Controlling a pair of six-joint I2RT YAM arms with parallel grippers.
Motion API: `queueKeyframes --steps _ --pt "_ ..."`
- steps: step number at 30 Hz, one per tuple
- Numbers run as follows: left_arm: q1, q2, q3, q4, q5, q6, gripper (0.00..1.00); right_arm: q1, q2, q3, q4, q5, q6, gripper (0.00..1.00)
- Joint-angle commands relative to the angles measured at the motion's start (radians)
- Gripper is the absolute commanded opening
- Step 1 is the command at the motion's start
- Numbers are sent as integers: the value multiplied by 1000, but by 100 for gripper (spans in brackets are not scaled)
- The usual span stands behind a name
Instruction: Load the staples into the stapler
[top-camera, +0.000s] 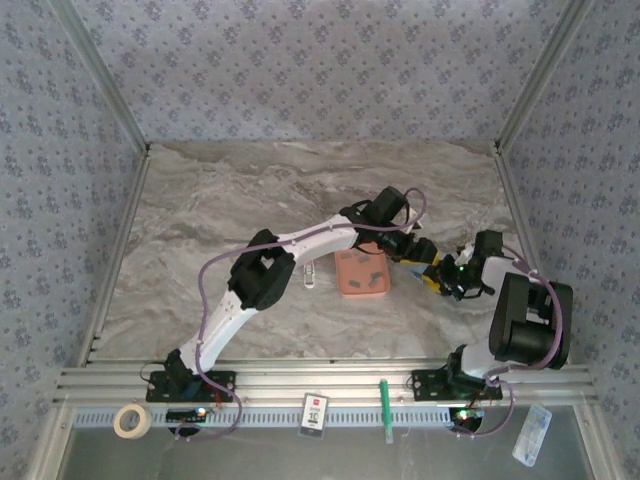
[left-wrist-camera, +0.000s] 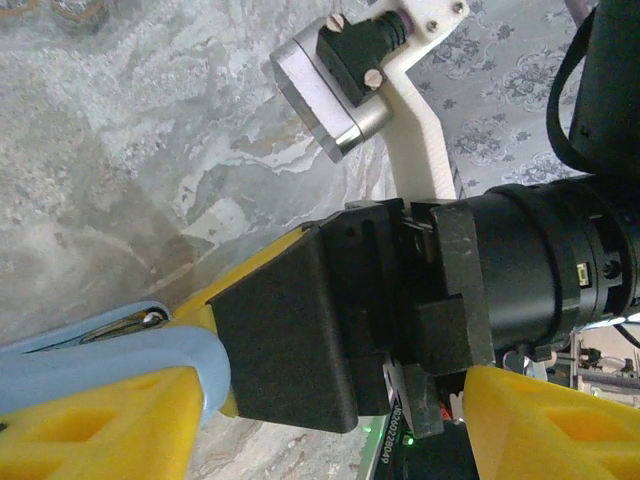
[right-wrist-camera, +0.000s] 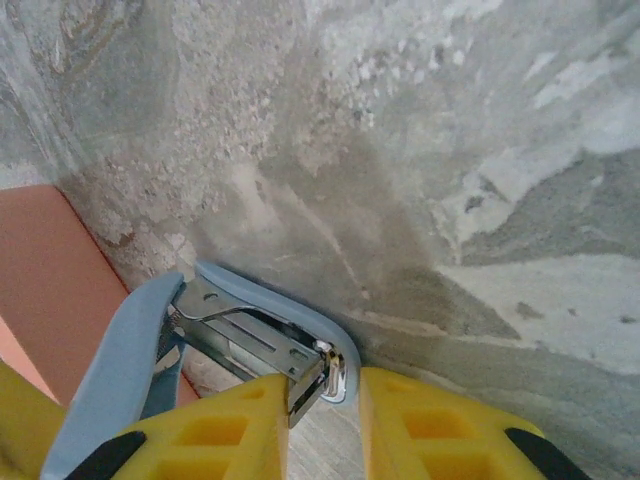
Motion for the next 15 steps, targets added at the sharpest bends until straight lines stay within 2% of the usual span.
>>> queueKeyframes --steps 1,15 --pt "10 -41 -20 -11 -32 6 71 -2 -28 22 -54 46 -20 29" --pt "56 -118 -74 -81 -129 78 72 5 -213 104 -306 158 -60 39"
